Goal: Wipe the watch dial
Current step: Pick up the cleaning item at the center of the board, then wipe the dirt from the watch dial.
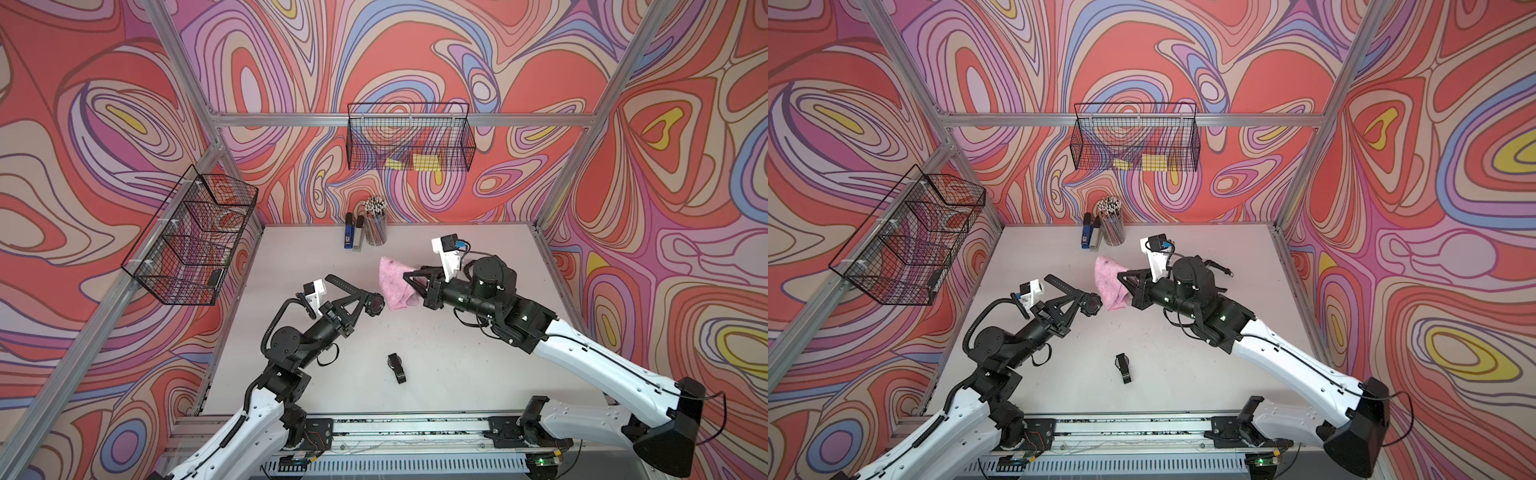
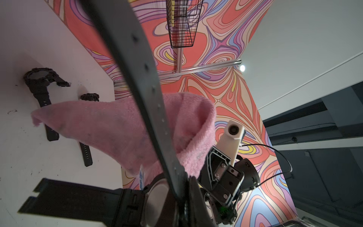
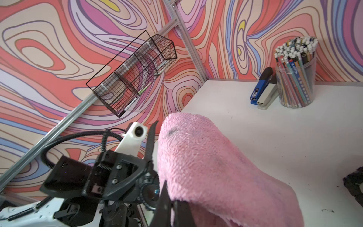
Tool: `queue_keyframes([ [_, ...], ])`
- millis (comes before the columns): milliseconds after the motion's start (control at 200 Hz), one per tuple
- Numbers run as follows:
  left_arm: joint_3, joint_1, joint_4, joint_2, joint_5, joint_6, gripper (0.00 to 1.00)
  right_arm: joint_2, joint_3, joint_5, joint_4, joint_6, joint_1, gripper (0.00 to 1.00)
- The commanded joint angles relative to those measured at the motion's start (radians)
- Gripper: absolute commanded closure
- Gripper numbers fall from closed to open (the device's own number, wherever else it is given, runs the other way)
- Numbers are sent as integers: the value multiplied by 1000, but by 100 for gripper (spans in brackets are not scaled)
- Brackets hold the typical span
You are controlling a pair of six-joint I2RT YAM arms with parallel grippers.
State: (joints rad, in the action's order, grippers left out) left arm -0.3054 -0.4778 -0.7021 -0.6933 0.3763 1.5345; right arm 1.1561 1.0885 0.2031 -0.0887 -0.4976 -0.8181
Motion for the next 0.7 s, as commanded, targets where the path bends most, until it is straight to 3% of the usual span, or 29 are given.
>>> queue_keyframes([
  [0,-45,4,-129,-43,-11,6,100,-11,-31,21,29,22,-33,100],
  [235,-64,5,-176,-87,-42,14,100,65,-38,13,67,26,-96,100],
  [551,-41,-1,-250,-72,-65,81,100,213,-9,-100,101,36,-102,100],
  [696,-40,0,-253,-66,-74,85,100,279,59,-40,87,39,-113,100],
])
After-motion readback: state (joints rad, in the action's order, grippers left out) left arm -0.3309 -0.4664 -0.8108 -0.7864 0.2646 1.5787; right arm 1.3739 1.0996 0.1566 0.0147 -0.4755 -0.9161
